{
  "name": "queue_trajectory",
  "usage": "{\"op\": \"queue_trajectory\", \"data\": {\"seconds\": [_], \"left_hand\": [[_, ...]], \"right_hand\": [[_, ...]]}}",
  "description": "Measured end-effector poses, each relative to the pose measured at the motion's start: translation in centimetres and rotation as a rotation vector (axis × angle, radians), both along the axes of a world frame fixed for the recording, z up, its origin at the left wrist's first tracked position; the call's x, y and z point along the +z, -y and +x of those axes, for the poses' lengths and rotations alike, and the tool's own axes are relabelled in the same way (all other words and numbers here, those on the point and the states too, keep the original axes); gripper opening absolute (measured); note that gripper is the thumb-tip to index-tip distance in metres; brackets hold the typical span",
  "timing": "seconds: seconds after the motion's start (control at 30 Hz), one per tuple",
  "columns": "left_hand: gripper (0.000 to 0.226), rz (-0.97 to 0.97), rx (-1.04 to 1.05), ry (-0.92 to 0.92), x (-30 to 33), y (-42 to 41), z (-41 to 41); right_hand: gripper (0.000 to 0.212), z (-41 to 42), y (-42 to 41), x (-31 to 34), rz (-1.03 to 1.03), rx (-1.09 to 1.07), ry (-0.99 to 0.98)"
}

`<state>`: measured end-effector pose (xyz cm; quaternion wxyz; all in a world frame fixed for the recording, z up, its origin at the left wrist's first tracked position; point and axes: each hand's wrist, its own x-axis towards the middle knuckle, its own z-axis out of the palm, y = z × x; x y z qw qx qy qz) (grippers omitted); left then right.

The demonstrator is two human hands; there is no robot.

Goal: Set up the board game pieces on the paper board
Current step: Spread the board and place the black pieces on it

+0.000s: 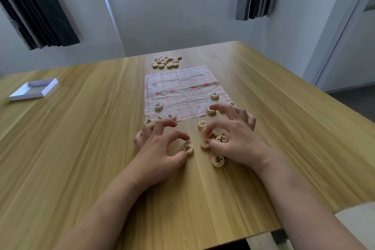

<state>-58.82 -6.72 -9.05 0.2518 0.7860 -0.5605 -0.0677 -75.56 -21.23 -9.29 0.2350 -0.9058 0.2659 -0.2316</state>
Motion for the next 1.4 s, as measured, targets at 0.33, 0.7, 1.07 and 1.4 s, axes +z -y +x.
{"op": "queue_trajectory", "data": {"seconds": [0.33,0.7,1.07,1.4], "left_hand": [[0.019,-0.069,0.048,0.048,-0.5,0.0,0.2],[0.018,-0.137,0.085,0.060,0.7,-0.1,1.6],[0.013,-0.168,0.291,0.080,2.8,2.4,11.7],[0.014,-0.105,0.317,0.047,0.2,7.9,16.4]], "right_hand": [[0.021,0.4,-0.1,0.2,0.014,0.032,-0.068],[0.015,2.4,-0.6,1.9,-0.074,0.036,-0.100],[0.018,10.3,1.2,4.2,-0.093,0.041,-0.155],[0.020,16.5,4.8,4.2,-0.166,0.031,-0.233]]}}
